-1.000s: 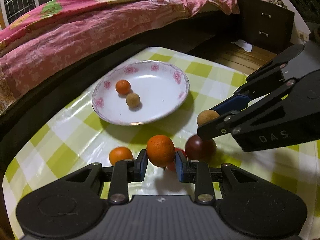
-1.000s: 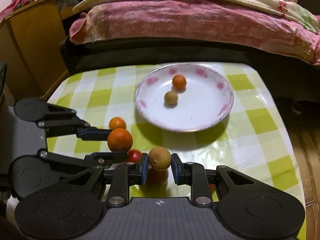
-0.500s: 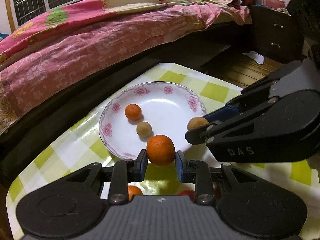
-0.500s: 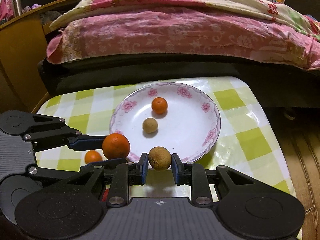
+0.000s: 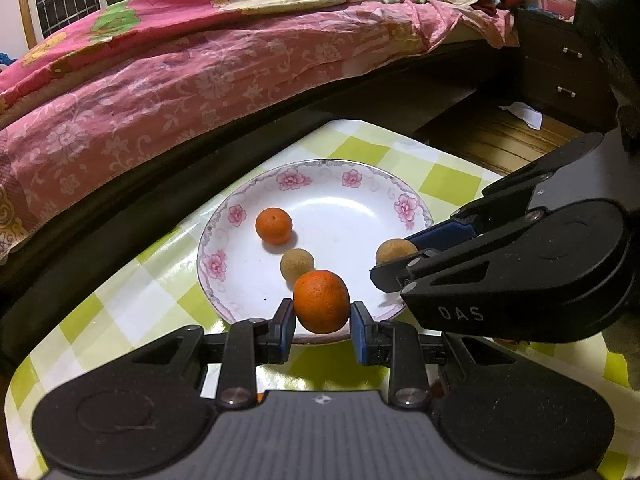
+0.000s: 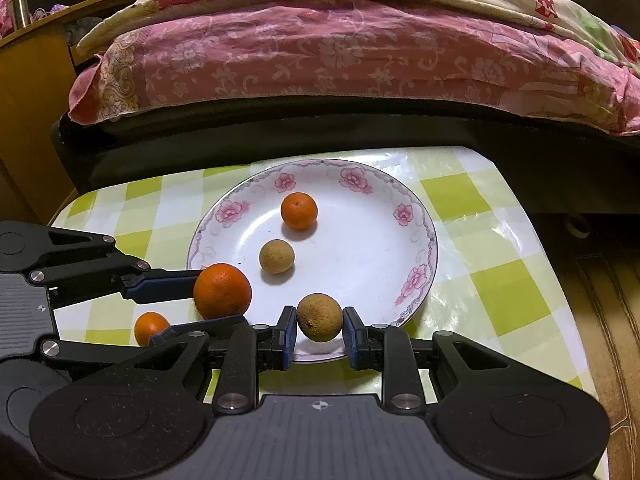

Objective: Organize fruits
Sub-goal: 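Carry the held tangerine and brown fruit with both grippers over the white plate, then open both grippers to drop the fruits into the plate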

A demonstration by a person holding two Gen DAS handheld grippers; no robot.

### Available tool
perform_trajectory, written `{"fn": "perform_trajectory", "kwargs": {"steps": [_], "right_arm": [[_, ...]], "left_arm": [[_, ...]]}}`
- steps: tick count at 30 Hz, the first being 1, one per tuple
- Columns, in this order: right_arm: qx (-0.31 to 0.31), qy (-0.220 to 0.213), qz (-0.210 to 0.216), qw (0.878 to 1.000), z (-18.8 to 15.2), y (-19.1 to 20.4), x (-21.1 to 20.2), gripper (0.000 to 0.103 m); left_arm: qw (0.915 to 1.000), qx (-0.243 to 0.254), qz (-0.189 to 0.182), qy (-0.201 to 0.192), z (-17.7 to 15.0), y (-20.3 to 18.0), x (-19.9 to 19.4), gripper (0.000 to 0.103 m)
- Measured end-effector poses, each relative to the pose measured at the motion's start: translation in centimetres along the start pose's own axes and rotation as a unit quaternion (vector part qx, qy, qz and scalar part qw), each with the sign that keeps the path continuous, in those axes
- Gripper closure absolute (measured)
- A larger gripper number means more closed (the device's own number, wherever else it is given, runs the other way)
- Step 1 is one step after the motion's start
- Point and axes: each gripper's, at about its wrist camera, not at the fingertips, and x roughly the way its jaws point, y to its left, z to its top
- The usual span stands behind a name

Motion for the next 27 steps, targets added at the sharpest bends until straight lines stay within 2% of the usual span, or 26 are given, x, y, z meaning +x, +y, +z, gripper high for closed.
{"fn": "perform_trajectory", "kwargs": {"steps": [27], "right_arm": [[0.001, -0.003, -0.015, 1.000, 0.37, -0.30, 0.33, 0.080]], "left_arm": [[0.9998, -0.010, 0.017, 0.004, 0.06, 0.35, 0.55, 0.065]]}}
